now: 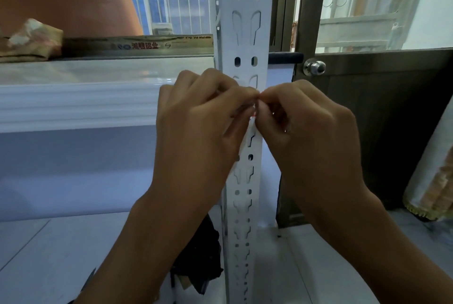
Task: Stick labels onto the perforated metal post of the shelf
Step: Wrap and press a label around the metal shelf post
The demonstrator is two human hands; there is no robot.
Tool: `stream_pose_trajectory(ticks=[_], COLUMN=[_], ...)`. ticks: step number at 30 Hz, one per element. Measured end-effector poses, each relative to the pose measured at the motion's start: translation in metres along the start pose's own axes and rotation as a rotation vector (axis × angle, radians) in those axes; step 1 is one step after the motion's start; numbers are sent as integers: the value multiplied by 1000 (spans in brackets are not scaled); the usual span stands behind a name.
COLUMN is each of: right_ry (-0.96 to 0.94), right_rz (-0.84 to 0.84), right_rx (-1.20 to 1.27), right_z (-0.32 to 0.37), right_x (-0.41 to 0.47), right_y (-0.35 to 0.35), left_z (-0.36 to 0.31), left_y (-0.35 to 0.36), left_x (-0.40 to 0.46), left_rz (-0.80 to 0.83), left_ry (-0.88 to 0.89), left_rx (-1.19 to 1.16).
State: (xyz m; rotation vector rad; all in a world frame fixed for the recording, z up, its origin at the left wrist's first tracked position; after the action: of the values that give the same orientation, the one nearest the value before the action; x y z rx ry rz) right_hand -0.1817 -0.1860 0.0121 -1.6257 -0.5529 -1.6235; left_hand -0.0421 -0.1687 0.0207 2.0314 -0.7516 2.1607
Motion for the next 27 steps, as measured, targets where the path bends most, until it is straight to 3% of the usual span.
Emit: stream_pose_trajectory(ticks=[5, 9, 21, 27], right_ry=[-56, 15, 99, 180], right_rz=[0, 28, 213, 97], right_rx=[-38, -35, 222, 284], right_z=[3, 3, -6, -11], right_x=[1, 5, -10, -18], right_y=[5, 9, 9, -2], left_z=[2, 3, 2, -1], left_y=[2, 4, 4, 2], left_x=[-1, -3, -4, -6], left_rz=[-21, -46, -38, 6], left_ry=[-1, -9, -20, -42], left_rx=[-58, -61, -66, -60])
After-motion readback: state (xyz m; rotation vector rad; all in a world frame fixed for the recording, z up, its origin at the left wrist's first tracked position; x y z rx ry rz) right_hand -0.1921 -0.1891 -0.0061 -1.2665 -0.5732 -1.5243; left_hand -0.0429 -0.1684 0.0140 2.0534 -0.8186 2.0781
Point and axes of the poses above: each hand's wrist, its own x-axis towards the middle knuckle, its own y-axis out of the palm, z = x × y, the point moved 3 cm from there along x, towards the middle knuckle, and after that the axes turned 9 degrees about x, right-handed, at the moved point
